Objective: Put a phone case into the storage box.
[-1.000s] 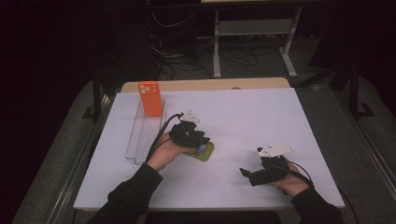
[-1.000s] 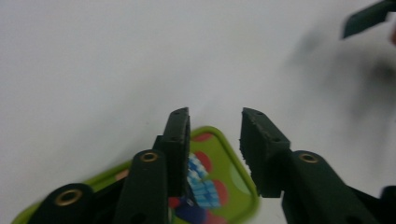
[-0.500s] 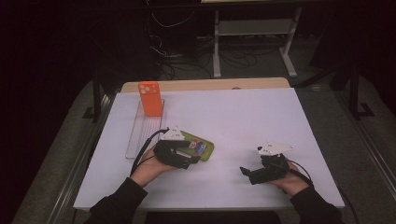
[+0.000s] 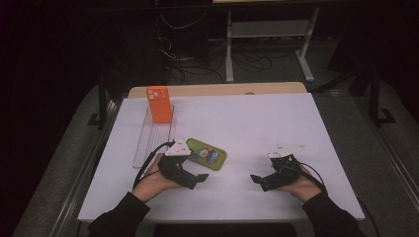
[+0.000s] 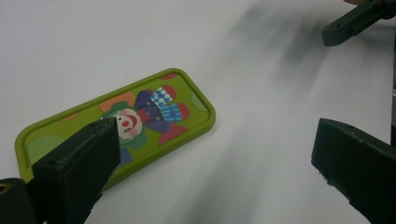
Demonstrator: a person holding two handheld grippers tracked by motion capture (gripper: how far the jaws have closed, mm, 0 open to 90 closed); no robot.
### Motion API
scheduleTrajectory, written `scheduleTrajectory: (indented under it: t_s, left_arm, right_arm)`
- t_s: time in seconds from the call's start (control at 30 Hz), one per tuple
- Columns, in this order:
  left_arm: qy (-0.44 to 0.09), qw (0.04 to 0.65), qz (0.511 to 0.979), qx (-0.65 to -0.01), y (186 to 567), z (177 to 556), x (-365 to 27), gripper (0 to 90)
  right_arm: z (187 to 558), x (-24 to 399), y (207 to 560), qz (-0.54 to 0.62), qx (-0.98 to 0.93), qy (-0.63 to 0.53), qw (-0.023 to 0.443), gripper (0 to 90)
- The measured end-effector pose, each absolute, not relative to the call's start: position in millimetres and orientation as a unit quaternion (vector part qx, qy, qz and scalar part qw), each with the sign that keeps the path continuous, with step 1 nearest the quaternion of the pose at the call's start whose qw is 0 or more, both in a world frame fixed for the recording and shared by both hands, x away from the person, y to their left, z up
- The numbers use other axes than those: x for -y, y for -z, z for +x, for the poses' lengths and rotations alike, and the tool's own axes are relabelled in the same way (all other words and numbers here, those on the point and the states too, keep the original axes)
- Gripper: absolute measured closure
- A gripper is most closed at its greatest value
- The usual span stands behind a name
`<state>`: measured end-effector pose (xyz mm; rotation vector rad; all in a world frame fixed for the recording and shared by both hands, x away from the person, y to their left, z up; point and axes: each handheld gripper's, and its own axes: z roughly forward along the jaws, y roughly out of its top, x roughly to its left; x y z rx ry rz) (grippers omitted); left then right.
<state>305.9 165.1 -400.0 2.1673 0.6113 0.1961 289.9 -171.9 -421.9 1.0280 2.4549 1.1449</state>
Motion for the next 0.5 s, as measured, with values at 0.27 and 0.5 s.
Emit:
scheduleTrajectory:
  t_s: [0.27, 0.5]
  left_arm:
    - [-0.078, 0.428, 0.866, -0.247, 400, 305, -164, 0.0]
    - [-0.079, 0.428, 0.866, -0.248, 400, 306, -165, 0.0]
  right_arm:
    - [309, 153, 418, 0.342, -0.852, -0.384, 0.098, 0.5]
    - [325, 129, 416, 0.331, -0.861, -0.378, 0.077, 0.5]
